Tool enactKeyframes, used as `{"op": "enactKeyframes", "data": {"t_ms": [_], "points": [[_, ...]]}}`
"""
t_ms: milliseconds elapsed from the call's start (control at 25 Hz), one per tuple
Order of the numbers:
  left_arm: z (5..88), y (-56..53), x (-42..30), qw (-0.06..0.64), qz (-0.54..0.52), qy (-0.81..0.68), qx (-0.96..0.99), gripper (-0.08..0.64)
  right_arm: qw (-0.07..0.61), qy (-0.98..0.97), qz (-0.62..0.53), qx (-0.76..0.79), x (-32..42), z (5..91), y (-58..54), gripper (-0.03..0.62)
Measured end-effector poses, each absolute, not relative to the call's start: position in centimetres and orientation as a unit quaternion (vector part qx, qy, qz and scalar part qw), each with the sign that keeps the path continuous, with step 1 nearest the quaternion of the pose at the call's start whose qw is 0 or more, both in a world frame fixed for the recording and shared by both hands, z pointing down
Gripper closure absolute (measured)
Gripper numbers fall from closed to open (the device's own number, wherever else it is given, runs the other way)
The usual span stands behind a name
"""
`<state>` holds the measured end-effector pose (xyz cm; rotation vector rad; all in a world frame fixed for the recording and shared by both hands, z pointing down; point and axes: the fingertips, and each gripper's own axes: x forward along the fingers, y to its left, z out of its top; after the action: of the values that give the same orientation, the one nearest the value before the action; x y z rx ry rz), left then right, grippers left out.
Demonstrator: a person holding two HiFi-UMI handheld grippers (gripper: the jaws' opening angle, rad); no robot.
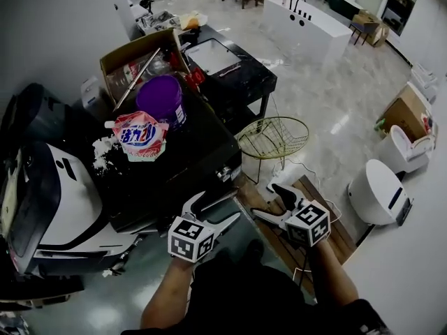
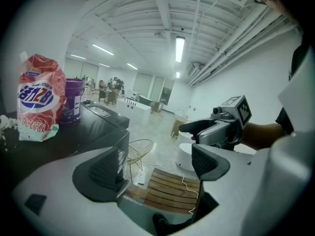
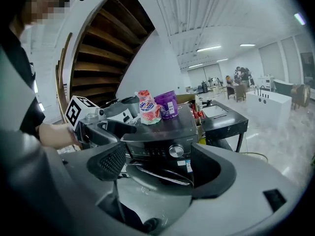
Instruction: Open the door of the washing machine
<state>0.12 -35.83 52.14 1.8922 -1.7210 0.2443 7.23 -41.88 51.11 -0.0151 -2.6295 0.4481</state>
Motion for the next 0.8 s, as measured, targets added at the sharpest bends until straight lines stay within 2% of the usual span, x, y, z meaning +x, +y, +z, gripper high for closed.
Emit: {"op": "enactKeyframes", "data": {"t_ms": [280, 800], "points": [[53.7, -33.9, -3.1, 0.294, 0.083, -0.665, 0.681, 0.071, 0.248, -0.953, 0.170, -0.044, 3.5, 52.0, -39.3, 0.173], [58.8, -32.4, -5.2, 0.334, 0.071, -0.685, 0.644, 0.072, 0.329, -0.930, 0.122, -0.108, 0.8, 58.6, -37.8, 0.184]]}}
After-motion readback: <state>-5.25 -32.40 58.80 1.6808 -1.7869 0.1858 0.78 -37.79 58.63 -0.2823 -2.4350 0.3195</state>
